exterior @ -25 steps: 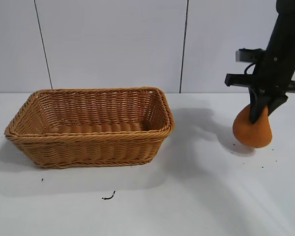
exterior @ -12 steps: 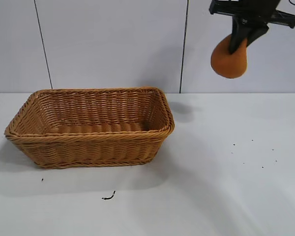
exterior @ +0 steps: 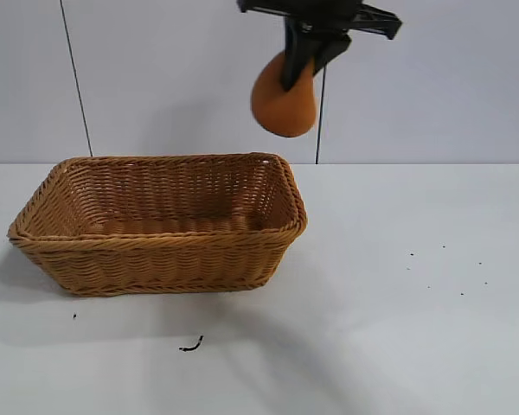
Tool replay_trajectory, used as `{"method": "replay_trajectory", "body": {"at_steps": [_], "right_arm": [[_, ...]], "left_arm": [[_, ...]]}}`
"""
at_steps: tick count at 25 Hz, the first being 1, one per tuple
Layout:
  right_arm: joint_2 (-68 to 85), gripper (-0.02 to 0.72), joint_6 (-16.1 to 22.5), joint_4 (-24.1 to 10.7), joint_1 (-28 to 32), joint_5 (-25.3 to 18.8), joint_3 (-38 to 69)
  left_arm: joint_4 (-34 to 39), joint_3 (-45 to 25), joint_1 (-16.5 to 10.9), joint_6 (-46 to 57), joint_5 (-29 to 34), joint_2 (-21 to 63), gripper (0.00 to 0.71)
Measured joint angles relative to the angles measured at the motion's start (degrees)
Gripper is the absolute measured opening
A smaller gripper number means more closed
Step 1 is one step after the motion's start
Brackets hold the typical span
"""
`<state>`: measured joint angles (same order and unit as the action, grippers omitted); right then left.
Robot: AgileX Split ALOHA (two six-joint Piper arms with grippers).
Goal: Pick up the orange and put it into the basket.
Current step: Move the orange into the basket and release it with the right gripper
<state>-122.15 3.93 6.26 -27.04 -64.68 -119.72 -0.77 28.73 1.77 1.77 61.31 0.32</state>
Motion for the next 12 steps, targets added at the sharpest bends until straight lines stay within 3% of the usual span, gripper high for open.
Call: {"method": "replay_trajectory", "body": {"at_steps": [5, 12], "right_arm": [[-1.27, 0.032, 0.26, 0.25, -5.25, 3.92, -0.06], [-9.51, 0.032, 0.44, 0.52, -7.89, 8.19, -0.06]], "left_arm": [[0.0, 0.0, 0.0, 0.0, 0.0, 0.0, 0.666], [0.0, 0.0, 0.0, 0.0, 0.0, 0.0, 0.666]]}}
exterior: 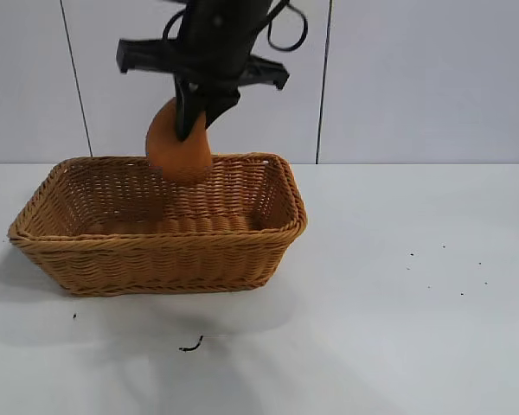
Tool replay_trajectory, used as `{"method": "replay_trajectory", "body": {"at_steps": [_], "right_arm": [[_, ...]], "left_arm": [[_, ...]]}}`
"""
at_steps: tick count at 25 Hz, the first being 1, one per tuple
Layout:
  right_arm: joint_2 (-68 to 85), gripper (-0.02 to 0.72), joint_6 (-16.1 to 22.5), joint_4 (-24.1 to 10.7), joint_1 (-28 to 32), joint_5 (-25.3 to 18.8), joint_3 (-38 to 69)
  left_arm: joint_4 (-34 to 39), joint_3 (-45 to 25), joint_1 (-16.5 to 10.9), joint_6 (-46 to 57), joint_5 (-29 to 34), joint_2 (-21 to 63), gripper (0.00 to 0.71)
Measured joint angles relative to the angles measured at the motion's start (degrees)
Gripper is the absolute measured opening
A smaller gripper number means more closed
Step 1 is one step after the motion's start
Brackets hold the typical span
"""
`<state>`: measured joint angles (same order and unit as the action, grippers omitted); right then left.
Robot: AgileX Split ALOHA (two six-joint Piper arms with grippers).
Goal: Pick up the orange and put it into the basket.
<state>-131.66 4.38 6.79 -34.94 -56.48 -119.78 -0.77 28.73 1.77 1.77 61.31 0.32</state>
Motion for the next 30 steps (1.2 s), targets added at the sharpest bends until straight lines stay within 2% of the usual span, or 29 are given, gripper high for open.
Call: {"method": "replay_trajectory", "body": {"at_steps": [5, 7, 9, 12, 13, 15, 19, 21, 25, 30], "right_arm": [[-6.49, 0.032, 0.0, 0.0, -0.14, 1.05, 0.0], [-7.61, 0.085, 0.0, -0.05, -0.14, 0.76, 0.0], [-7.51, 0.241, 0.0, -0.05, -0.14, 0.44, -0.01], [-6.77, 0.54, -0.06, -0.1, -0.14, -0.34, -0.73], [-6.54, 0.603, -0.12, -0.28, -0.14, -1.12, -1.27], [-6.29, 0.659, -0.17, -0.66, -0.14, -3.17, -3.14], [-6.18, 0.687, 0.1, -2.6, -0.14, -9.48, -9.15], [-6.18, 0.693, 0.49, -5.2, -0.14, -12.05, -12.35], [-5.39, 0.694, 2.45, -9.99, 0.73, -12.68, -15.8], [-5.25, 0.694, 2.82, -10.82, 5.63, -13.18, -16.03]], "left_arm": [[0.0, 0.0, 0.0, 0.0, 0.0, 0.0, 0.666], [0.0, 0.0, 0.0, 0.0, 0.0, 0.0, 0.666], [0.0, 0.0, 0.0, 0.0, 0.0, 0.0, 0.666], [0.0, 0.0, 0.0, 0.0, 0.0, 0.0, 0.666], [0.0, 0.0, 0.0, 0.0, 0.0, 0.0, 0.666], [0.0, 0.0, 0.0, 0.0, 0.0, 0.0, 0.666], [0.0, 0.0, 0.0, 0.0, 0.0, 0.0, 0.666], [0.0, 0.0, 0.0, 0.0, 0.0, 0.0, 0.666], [0.0, 0.0, 0.0, 0.0, 0.0, 0.0, 0.666], [0.0, 0.0, 0.0, 0.0, 0.0, 0.0, 0.666]]}}
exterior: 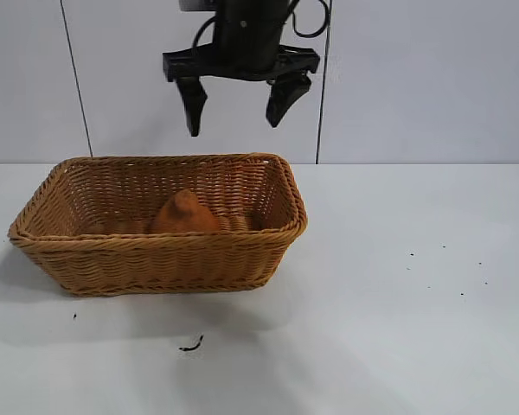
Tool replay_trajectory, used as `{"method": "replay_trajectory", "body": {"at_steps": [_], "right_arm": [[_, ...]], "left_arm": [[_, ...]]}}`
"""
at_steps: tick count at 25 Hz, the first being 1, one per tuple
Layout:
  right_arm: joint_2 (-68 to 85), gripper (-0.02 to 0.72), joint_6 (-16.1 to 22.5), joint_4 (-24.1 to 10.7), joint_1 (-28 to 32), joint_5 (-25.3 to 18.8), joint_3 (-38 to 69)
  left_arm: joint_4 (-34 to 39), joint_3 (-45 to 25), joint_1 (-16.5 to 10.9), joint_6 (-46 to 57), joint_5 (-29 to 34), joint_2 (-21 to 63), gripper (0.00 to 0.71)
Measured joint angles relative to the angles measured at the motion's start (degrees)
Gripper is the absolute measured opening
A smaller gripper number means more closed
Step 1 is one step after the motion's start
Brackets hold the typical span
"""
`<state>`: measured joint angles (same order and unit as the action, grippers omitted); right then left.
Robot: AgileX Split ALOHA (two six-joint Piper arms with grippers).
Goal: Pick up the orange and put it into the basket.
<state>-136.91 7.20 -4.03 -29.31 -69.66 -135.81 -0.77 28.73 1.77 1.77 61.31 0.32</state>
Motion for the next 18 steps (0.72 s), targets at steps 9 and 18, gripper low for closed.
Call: {"method": "replay_trajectory", "body": {"at_steps": [9, 18], "right_arm": [[0.0, 0.694, 0.04, -0.43, 15.45, -0.06, 0.0], [0.64, 0.694, 0.06, 2.77, 27.5, -0.02, 1.93]], "left_arm": [[0.0, 0.0, 0.0, 0.0, 0.0, 0.0, 0.666], [0.0, 0.0, 0.0, 0.0, 0.0, 0.0, 0.666]]}}
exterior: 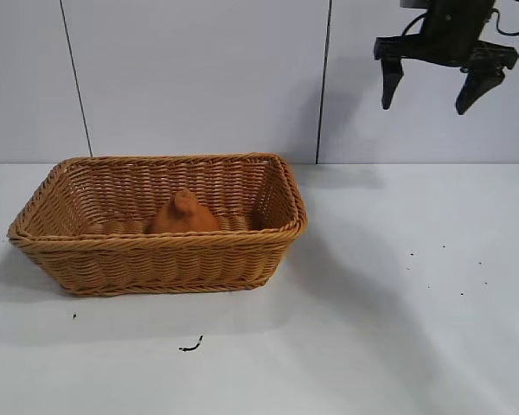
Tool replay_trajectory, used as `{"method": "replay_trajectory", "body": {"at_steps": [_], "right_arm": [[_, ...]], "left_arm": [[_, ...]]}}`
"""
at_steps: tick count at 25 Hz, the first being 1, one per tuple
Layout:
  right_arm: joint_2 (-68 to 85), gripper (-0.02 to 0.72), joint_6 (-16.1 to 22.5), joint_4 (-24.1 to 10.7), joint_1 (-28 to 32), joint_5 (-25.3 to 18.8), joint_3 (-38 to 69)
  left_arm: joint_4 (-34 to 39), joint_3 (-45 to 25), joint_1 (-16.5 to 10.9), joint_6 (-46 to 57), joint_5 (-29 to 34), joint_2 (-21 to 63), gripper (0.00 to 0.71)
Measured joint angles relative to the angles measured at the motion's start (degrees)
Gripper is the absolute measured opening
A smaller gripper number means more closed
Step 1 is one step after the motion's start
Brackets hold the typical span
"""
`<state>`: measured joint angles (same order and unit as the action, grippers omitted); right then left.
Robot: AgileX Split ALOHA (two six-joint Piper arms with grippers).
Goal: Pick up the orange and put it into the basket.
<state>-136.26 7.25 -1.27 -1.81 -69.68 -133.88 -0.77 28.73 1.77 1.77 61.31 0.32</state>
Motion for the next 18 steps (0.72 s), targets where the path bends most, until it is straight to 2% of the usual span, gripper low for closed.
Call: {"method": "replay_trajectory", "body": {"at_steps": [5, 11, 14, 15, 18], "right_arm": [[3.67, 0.694, -0.68, 0.19, 1.14, 0.02, 7.83], [16.17, 0.694, -2.66, 1.27, 0.96, 0.07, 28.78], [20.35, 0.694, -3.1, 1.27, 0.9, 0.01, 34.63], [25.99, 0.694, -3.89, 1.8, 0.86, 0.06, 41.83], [35.72, 0.694, -5.04, 2.07, 0.86, 0.06, 52.77]], "left_arm": [[0.0, 0.0, 0.0, 0.0, 0.0, 0.0, 0.666], [0.0, 0.0, 0.0, 0.0, 0.0, 0.0, 0.666], [0.0, 0.0, 0.0, 0.0, 0.0, 0.0, 0.666], [0.0, 0.0, 0.0, 0.0, 0.0, 0.0, 0.666], [0.0, 0.0, 0.0, 0.0, 0.0, 0.0, 0.666]]}}
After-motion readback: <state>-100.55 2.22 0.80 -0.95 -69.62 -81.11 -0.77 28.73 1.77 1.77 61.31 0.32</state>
